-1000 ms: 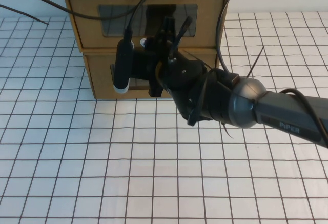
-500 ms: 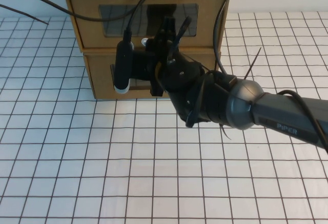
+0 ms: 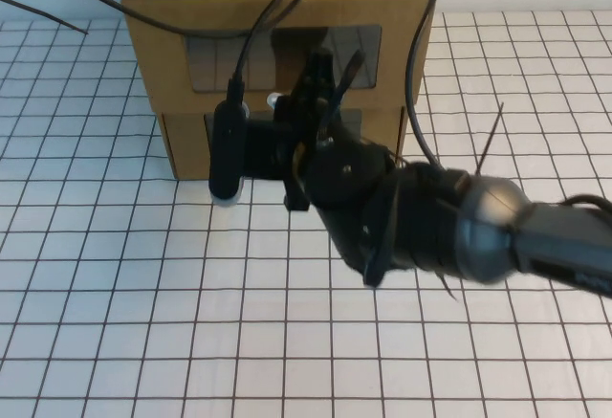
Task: Open the shoe box
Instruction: 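Pull the top drawer of the cardboard box fully open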
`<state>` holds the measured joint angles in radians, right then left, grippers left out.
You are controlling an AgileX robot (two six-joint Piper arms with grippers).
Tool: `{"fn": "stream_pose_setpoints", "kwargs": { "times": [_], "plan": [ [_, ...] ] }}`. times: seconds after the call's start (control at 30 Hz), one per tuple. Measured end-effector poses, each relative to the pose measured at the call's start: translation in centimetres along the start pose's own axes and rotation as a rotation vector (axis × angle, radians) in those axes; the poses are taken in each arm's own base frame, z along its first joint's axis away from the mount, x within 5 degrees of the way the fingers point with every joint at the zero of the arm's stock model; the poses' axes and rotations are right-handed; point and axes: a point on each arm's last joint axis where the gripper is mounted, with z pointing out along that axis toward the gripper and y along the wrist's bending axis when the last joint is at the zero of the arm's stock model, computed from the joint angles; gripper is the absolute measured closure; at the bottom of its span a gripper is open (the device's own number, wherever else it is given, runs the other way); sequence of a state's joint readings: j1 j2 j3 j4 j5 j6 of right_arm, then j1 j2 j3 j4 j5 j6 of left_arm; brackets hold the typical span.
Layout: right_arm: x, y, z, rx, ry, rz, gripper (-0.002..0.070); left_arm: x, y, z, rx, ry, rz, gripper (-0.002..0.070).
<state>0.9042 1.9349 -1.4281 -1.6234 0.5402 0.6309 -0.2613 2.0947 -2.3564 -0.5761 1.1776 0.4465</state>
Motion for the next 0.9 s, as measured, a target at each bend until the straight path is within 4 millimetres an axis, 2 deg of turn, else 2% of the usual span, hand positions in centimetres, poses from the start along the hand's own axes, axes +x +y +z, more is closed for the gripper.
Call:
{"fn": "stream_pose_setpoints", "kwargs": {
  "times": [0.13, 0.57, 0.7, 0.8, 0.9],
  "plan": [
    [-0.3, 0.8, -2.5, -0.019, 0.012, 0.003, 0.0671, 0.1, 0.1, 0.2, 0.001, 0.003, -0.006, 0.0677],
    [-0.5, 2.1, -10.8, -0.144, 0.093, 0.206, 0.0669, 0.1, -0.1, 0.2, 0.018, 0.007, -0.012, 0.0676],
    [-0.4, 2.6, -12.1, -0.181, 0.137, 0.257, 0.0678, 0.1, -0.2, 0.2, 0.019, 0.006, -0.013, 0.0676],
    [-0.3, 2.8, -12.3, -0.188, 0.167, 0.278, 0.0680, 0.1, -0.2, 0.2, 0.019, 0.006, -0.015, 0.0676],
    [-0.2, 2.9, -12.7, -0.226, 0.192, 0.338, 0.0636, 0.1, -0.2, 0.2, 0.019, 0.007, -0.015, 0.0676]
  ]
}}
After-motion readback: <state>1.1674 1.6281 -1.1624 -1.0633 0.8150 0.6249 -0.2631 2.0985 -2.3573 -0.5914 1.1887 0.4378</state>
